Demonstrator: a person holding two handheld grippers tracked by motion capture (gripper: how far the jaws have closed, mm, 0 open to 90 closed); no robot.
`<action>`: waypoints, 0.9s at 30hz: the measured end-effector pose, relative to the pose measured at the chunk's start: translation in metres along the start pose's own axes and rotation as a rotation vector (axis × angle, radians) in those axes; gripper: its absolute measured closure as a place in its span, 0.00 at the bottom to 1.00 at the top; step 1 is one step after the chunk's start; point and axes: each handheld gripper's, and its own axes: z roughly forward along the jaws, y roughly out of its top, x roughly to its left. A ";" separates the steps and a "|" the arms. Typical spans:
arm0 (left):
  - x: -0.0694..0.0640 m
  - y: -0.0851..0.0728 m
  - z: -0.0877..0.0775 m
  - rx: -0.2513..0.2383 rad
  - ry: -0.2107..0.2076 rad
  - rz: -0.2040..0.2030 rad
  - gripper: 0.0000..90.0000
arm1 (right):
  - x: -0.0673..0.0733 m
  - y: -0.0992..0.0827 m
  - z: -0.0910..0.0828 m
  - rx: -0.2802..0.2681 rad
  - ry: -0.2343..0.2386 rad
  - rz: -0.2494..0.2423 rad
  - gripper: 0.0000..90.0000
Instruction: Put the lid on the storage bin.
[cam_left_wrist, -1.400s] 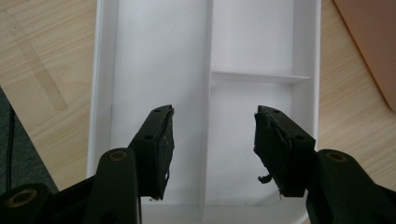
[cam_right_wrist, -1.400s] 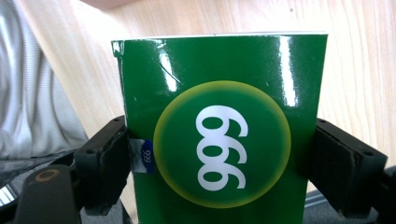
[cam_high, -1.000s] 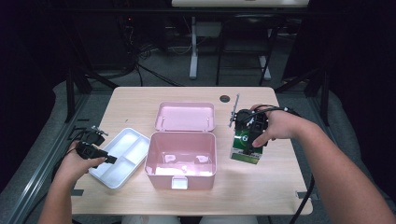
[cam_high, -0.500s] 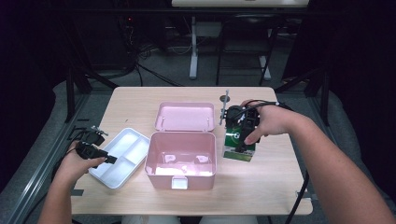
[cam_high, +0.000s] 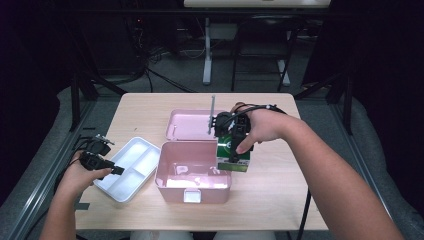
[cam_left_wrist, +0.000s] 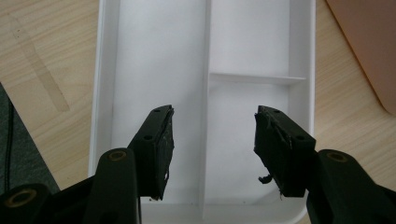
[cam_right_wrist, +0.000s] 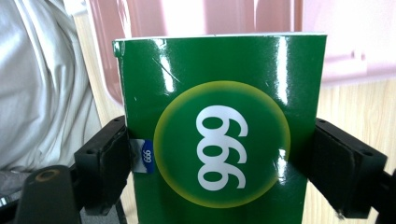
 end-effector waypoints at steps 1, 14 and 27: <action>0.000 0.000 0.000 0.000 0.000 0.002 0.52 | 0.001 0.005 0.001 -0.001 0.003 -0.007 0.17; 0.000 0.000 0.000 0.000 -0.001 0.002 0.52 | 0.006 0.040 0.011 0.004 0.021 -0.049 0.17; 0.000 0.000 -0.001 -0.002 -0.004 0.006 0.52 | 0.008 0.046 0.020 0.010 0.025 -0.057 0.17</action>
